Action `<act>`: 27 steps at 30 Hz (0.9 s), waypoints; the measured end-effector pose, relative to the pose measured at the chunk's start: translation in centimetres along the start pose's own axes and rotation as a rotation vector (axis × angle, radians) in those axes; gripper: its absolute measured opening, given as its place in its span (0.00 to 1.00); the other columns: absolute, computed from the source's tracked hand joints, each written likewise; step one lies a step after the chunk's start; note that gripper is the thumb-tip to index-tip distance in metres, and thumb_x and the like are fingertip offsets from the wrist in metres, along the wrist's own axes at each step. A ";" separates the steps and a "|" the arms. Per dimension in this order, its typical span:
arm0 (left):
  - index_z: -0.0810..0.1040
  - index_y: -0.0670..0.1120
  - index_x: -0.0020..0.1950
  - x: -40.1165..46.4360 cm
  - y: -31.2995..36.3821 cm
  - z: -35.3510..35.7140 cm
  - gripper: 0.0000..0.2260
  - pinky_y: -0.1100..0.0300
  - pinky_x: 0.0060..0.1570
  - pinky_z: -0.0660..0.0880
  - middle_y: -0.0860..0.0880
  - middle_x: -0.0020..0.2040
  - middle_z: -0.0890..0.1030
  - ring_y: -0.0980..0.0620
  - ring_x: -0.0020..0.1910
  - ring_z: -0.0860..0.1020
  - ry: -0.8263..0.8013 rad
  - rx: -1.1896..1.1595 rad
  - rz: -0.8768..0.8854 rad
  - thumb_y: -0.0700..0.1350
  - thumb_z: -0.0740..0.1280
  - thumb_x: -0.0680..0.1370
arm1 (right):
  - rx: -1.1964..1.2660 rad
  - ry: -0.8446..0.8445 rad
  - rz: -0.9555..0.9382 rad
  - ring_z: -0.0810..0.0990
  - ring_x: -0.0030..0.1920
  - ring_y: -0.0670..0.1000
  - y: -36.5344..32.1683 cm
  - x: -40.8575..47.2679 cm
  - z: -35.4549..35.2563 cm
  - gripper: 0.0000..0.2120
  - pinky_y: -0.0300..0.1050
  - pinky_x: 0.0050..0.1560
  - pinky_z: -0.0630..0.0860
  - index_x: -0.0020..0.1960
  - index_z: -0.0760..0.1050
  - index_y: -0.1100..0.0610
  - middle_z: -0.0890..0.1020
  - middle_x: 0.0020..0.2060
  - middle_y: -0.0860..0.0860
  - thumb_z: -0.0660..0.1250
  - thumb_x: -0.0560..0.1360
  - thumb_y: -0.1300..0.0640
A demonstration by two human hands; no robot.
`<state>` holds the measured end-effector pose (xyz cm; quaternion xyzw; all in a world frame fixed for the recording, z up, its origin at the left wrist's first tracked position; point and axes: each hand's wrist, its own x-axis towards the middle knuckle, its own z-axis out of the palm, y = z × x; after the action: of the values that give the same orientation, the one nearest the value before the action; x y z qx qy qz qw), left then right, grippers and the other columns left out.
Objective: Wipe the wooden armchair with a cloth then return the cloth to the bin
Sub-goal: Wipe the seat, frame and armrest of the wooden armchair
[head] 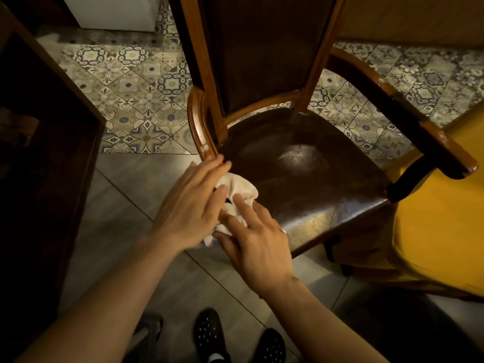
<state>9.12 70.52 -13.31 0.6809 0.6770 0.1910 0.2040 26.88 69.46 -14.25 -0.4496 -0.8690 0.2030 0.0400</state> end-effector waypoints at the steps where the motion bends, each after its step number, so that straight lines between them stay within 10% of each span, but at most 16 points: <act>1: 0.59 0.51 0.82 1.0 0.1 0.5 0.27 0.56 0.80 0.48 0.54 0.83 0.58 0.58 0.82 0.52 -0.082 0.038 0.041 0.57 0.43 0.84 | -0.018 0.004 -0.013 0.72 0.72 0.64 0.1 0.0 0.1 0.21 0.61 0.60 0.79 0.73 0.73 0.47 0.70 0.77 0.55 0.63 0.81 0.43; 17: 0.44 0.47 0.83 1.8 -0.2 4.5 0.27 0.56 0.79 0.35 0.52 0.84 0.41 0.58 0.81 0.36 -0.172 0.184 0.054 0.55 0.40 0.85 | -0.156 -0.082 -0.183 0.87 0.57 0.56 3.1 -10.0 -1.5 0.23 0.54 0.44 0.87 0.61 0.84 0.43 0.84 0.63 0.49 0.57 0.75 0.41; 23: 0.47 0.47 0.83 1.8 -0.7 5.3 0.29 0.56 0.79 0.35 0.52 0.84 0.43 0.60 0.81 0.37 -0.118 0.062 0.034 0.57 0.39 0.84 | -0.119 -0.097 -0.112 0.85 0.60 0.59 2.4 -7.5 -1.1 0.30 0.54 0.44 0.86 0.64 0.83 0.45 0.83 0.66 0.51 0.81 0.62 0.43; 27: 0.47 0.46 0.83 1.9 -0.7 5.1 0.30 0.57 0.79 0.35 0.52 0.84 0.44 0.60 0.81 0.38 -0.134 0.043 0.032 0.57 0.38 0.82 | -0.001 -0.065 -0.099 0.78 0.69 0.60 2.2 -4.5 -0.9 0.31 0.56 0.54 0.84 0.71 0.77 0.47 0.77 0.72 0.53 0.79 0.68 0.48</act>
<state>11.27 72.29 -18.02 0.7071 0.6547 0.1336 0.2312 31.42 67.27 -13.76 -0.3993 -0.8910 0.2147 0.0214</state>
